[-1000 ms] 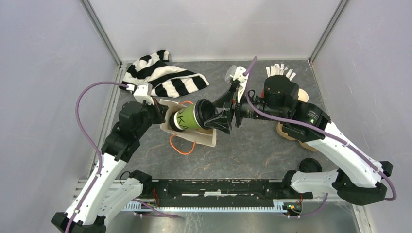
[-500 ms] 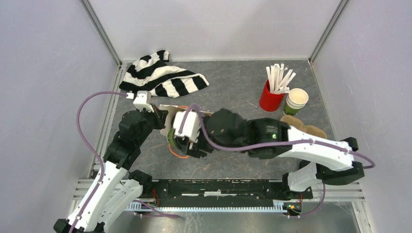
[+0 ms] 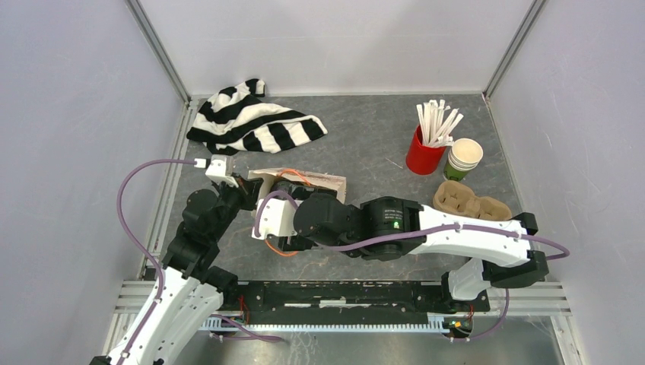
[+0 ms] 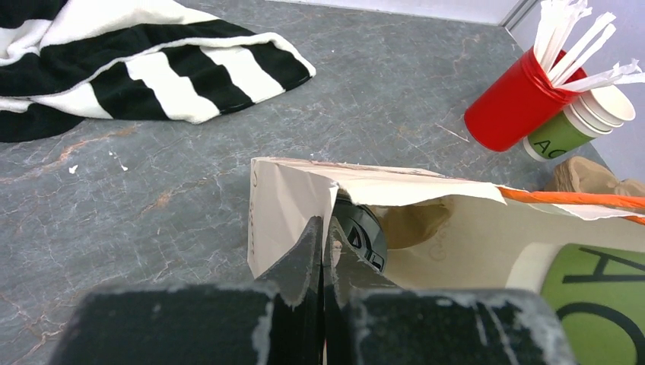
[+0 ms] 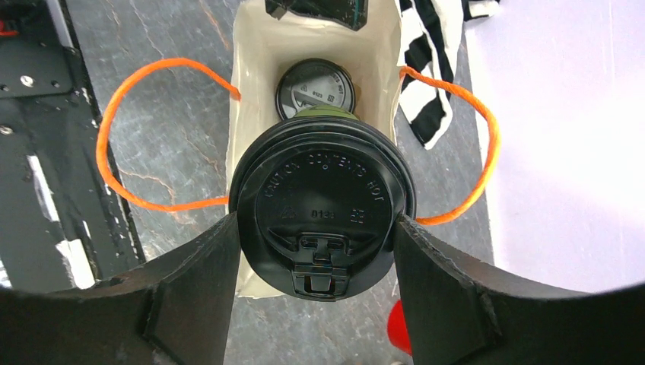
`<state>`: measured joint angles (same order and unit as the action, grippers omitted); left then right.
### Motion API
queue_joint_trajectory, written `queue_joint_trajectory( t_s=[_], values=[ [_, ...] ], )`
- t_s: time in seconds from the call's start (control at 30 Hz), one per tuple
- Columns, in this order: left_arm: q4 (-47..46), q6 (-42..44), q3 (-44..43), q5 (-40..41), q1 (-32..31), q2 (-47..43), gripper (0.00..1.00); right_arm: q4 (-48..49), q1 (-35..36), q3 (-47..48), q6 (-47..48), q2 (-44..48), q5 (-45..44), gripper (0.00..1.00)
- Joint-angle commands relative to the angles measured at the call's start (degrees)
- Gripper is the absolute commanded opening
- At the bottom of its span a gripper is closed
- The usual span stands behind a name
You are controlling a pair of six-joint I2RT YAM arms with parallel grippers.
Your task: Pack the takeout coffee
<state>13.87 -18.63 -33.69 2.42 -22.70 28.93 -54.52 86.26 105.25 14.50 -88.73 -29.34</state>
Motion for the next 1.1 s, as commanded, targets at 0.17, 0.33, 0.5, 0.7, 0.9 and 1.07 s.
queue_joint_trajectory(
  t_s=[0.17, 0.33, 0.5, 0.7, 0.9, 1.07],
  values=[
    [-4.68, 2.50, 1.76, -2.09, 0.04, -3.01, 0.02, -2.27, 0.58, -0.43, 6.69, -3.95, -5.93, 0.48],
    [-3.82, 0.99, 2.11, -3.56, 0.03, -4.41, 0.02, -0.62, 0.53, -0.51, 8.59, -7.24, -6.54, 0.47],
    [-2.01, -0.79, 1.98, -3.58, 0.04, -5.78, 0.02, -0.01, -0.92, -1.39, 9.49, -9.22, -5.42, 0.45],
    [2.84, -4.12, 0.54, -2.58, 0.02, -7.20, 0.02, 0.76, -3.85, -3.92, 9.40, -9.19, -4.23, 0.44],
    [5.65, -7.39, 0.51, 1.35, 0.04, -8.03, 0.02, 2.09, -5.89, -8.41, 10.70, -8.00, -1.76, 0.44],
    [6.73, -11.47, 1.62, 2.31, 0.05, -9.55, 0.02, 2.58, -8.60, -10.00, 13.40, -7.08, 1.39, 0.43]
  ],
)
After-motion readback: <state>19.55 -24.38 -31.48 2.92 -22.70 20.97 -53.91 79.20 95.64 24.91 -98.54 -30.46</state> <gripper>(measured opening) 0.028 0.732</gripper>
